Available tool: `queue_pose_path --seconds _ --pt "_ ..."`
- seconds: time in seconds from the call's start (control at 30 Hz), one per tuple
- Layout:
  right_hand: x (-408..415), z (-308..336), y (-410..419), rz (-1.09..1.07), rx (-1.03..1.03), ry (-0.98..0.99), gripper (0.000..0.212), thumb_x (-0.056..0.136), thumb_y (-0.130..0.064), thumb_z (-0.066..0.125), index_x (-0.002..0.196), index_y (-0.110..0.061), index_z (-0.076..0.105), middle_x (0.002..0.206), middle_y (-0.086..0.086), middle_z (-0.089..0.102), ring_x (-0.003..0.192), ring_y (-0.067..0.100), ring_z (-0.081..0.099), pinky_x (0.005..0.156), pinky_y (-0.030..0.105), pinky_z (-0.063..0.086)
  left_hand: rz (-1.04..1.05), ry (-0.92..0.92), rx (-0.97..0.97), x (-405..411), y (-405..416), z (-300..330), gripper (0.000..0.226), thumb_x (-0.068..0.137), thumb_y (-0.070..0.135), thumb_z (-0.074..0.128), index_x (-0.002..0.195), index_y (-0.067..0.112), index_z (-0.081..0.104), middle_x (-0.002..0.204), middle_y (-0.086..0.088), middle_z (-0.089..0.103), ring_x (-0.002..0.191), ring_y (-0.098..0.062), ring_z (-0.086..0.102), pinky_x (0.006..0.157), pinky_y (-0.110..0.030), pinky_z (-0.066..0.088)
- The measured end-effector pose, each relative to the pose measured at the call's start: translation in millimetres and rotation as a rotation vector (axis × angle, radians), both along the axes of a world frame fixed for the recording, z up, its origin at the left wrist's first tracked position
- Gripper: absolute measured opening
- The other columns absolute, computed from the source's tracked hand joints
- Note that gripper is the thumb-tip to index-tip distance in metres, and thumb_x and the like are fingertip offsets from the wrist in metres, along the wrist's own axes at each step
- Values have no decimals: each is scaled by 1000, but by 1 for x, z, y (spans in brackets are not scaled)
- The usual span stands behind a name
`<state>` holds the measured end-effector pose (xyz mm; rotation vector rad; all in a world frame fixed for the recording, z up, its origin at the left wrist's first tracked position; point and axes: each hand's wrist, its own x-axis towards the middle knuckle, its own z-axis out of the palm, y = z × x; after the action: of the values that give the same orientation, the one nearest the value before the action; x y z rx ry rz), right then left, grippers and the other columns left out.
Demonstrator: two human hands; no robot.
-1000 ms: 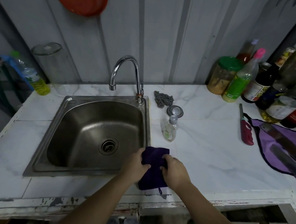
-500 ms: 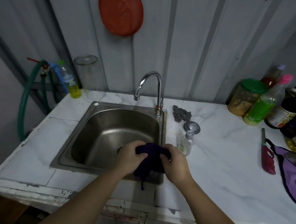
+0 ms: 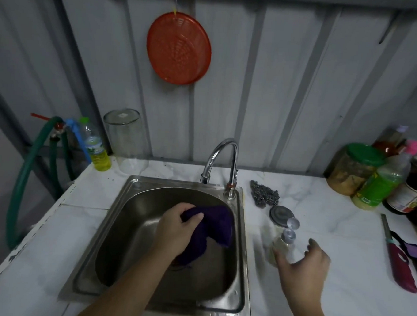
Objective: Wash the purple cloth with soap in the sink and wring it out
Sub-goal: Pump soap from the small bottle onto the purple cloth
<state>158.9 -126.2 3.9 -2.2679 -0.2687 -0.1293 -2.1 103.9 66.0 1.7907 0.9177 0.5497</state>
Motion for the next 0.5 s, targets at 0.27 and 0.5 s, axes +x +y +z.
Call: queue_pose_path --seconds 0.27,0.5 --pt "25 -17 26 41 27 196 31 90 -21 71 111 -9 51 94 14 63 95 45 64 72 39 39 42 -18 -227 12 28 -22 7 91 35 72 94 41 70 96 8 77 90 -15 74 78 -40 63" --pt "15 11 45 344 -187 -118 34 81 -9 82 112 -8 69 98 18 71 87 41 67 72 36 47 87 -63 -489 16 38 -28 8 84 41 75 90 37 73 101 -1 80 97 -26 76 90 -54 61"
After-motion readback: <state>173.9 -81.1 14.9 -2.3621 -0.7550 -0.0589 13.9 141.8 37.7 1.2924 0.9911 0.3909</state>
